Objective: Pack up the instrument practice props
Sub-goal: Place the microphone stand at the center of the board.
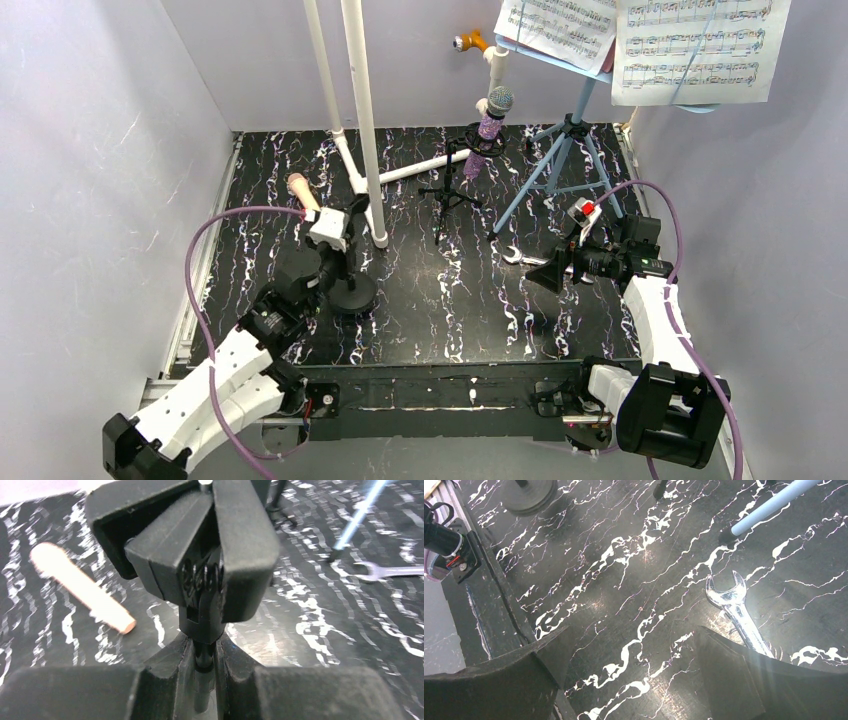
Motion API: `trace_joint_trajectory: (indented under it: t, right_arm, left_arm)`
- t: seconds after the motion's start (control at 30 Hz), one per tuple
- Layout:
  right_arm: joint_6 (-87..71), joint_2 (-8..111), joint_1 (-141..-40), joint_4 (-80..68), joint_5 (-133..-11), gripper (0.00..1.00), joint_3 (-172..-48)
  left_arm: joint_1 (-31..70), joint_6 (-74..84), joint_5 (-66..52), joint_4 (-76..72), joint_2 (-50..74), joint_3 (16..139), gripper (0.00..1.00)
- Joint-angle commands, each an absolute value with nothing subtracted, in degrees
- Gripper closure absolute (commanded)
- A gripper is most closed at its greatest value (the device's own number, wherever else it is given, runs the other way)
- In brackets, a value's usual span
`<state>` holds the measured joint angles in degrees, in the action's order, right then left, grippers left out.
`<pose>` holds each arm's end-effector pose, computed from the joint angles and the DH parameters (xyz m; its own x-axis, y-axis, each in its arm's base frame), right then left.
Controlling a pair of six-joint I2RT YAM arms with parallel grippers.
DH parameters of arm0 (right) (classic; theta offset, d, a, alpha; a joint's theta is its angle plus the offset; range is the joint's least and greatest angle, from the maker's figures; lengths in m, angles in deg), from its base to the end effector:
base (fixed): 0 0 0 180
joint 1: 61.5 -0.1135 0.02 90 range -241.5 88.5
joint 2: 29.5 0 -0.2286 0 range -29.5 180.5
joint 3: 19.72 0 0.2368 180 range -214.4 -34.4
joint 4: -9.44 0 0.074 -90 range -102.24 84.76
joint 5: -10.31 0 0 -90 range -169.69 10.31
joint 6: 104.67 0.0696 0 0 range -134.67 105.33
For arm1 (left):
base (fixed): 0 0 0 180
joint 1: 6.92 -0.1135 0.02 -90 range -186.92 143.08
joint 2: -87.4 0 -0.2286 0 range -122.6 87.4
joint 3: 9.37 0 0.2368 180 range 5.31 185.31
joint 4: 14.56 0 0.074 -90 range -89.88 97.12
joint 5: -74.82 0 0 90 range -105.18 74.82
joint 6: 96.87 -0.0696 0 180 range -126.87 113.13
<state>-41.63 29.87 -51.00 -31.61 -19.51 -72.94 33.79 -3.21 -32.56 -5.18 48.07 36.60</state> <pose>0.2202 0.0206 0.2051 -0.4213 -0.1512 -0.8942 -0.7629 0.5922 0.2594 0.1793 -0.1269 0.2791 -0.0615 -0.0275 -0.9977 0.3932 0.9181 -0.0495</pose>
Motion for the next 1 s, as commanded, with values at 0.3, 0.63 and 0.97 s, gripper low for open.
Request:
trace_joint_trajectory:
  t: [0.3,0.63,0.97]
  right_arm:
    - [-42.1,29.6,-50.8,-30.1,-18.4,0.02,-73.1]
    - [-42.5,29.5,-50.8,-30.5,-18.4,0.02,-73.2]
    - [-42.8,29.6,-50.8,-30.8,-17.6,0.02,-73.2]
  left_arm:
    - [10.0,-1.7,-32.8,-8.9,38.3,44.4,1.0]
    - [1.8,-2.5,-35.5,-18.1,27.8,47.7,1.0]
    - [-2.0,-5.6,-38.3,-28.4,17.1,51.5,1.0]
